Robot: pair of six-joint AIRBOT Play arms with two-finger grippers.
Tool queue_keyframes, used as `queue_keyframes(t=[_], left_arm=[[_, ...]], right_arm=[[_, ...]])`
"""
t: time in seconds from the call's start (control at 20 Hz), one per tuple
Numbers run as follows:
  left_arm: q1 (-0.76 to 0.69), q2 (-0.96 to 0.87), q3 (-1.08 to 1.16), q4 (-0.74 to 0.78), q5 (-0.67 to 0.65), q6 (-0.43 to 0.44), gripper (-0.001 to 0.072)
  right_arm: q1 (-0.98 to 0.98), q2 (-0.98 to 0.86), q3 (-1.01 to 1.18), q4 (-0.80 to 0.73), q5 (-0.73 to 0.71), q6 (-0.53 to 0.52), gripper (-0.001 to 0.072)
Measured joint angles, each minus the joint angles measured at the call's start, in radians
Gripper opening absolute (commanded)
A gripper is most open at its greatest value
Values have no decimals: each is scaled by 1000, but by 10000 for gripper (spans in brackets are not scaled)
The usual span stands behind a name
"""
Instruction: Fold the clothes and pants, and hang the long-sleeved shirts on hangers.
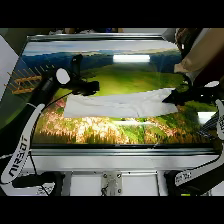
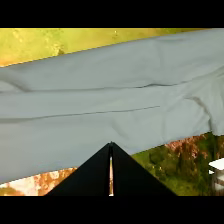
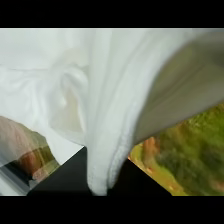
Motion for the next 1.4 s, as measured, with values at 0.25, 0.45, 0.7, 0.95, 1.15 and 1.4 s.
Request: queue_keyframes(t=[0.25, 0.45, 0.7, 0.95, 1.15, 1.4], left_arm=[[-87, -146, 3, -103, 137, 30, 4], [-154, -288, 77, -158, 196, 47, 4], [-218, -453, 254, -178, 186, 60, 4], [-235, -576, 406, -180, 109, 60, 4], [-233, -608, 450, -177, 73, 63, 4], [-177, -560, 463, -159, 10, 87, 4]], right_arm=[[116, 117, 173, -151, 121, 138, 12], [246, 167, 340, -248, 200, 241, 12], [387, 183, 484, -293, 239, 321, 12], [478, 186, 553, -306, 248, 362, 12], [517, 186, 573, -309, 249, 385, 12], [555, 186, 580, -307, 240, 403, 12]])
